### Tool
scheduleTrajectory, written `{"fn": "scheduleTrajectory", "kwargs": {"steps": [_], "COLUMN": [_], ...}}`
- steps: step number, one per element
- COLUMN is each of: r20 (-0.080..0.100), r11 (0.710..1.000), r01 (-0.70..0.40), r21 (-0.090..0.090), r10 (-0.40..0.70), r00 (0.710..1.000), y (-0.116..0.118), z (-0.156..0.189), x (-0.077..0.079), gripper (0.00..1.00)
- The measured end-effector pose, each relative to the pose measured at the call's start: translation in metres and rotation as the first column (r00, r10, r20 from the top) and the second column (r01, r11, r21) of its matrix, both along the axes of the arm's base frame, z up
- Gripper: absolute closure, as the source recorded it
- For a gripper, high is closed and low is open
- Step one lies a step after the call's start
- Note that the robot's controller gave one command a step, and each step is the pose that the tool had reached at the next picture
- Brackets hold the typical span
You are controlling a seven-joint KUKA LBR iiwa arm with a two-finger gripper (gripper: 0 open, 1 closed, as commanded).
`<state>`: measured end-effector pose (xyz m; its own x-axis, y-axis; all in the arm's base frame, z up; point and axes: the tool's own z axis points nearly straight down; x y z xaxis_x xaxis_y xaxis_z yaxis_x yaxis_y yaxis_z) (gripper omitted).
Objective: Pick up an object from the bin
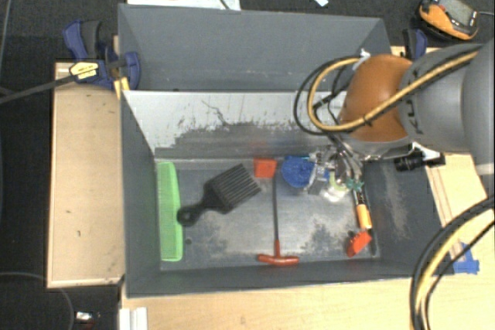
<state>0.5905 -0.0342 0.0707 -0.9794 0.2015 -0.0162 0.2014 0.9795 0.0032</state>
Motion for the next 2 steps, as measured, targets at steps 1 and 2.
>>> {"fn": "scheduleTrajectory", "kwargs": {"steps": [1,2], "r20": [-0.004,0.001], "r11": [1.000,1.000], "r01": [-0.001,-0.002], "r21": [0.001,0.001], "r10": [0.001,0.002], "r00": [1.000,1.000], "y": [0.000,0.000], "z": [0.032,0.071], "x": [-0.001,0.000], "gripper": [1.00,1.00]}}
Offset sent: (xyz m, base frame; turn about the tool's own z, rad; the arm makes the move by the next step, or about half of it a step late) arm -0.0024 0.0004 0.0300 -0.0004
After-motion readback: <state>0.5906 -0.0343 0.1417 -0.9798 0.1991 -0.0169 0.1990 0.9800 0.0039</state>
